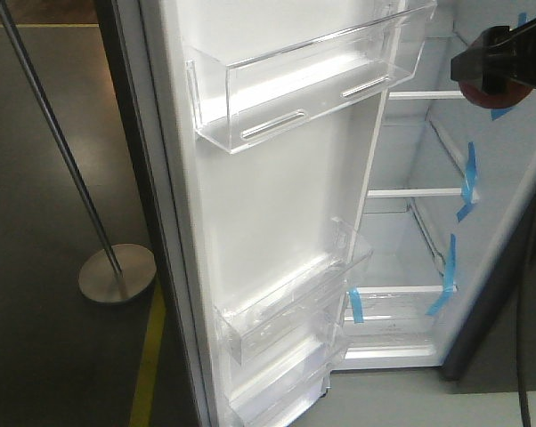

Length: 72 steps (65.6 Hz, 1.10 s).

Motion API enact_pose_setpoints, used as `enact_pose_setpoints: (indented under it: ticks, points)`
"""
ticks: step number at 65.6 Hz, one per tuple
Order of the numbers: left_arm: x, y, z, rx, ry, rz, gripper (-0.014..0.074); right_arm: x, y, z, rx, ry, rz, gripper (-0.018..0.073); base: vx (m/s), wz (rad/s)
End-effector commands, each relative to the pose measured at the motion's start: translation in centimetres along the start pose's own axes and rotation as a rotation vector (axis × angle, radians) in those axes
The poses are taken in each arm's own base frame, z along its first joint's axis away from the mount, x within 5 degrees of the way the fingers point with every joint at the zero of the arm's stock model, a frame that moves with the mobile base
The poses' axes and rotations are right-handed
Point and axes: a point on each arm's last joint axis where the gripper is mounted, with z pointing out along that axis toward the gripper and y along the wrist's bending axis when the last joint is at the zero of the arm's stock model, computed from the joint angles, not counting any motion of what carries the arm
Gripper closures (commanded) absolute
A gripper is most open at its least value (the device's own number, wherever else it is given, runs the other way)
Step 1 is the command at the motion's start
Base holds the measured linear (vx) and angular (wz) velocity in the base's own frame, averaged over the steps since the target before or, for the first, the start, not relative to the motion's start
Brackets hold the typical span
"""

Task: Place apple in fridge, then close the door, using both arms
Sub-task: 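Move the right gripper with the apple toward the upper door bin, then raise the right gripper holding the apple above the upper door bin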

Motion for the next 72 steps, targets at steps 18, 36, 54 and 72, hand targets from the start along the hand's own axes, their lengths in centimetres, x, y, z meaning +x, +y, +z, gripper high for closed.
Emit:
enact_pose_setpoints:
  ticks: [18,36,54,72]
  points:
    - [-1.36,0.03,-0.23,0.000,-0.105,-0.018,0.0603,-1.93,0.16,-2.10,0.021,-0.139,-0.007,0.0458,0.02,0.00]
    - [-1.36,0.03,-0.23,0.000,-0.105,-0.018,0.0603,-1.93,0.16,-2.10,0.021,-0.139,-0.007,0.0458,0.02,0.00]
    - [-1.36,0.03,-0.23,0.000,-0.105,-0.018,0.0603,-1.93,0.16,-2.10,0.021,-0.139,-0.007,0.0458,0.02,0.00]
    - [-1.36,0.03,-0.23,0.000,-0.105,-0.018,0.0603,-1.93,0.16,-2.10,0.021,-0.139,-0.007,0.0458,0.02,0.00]
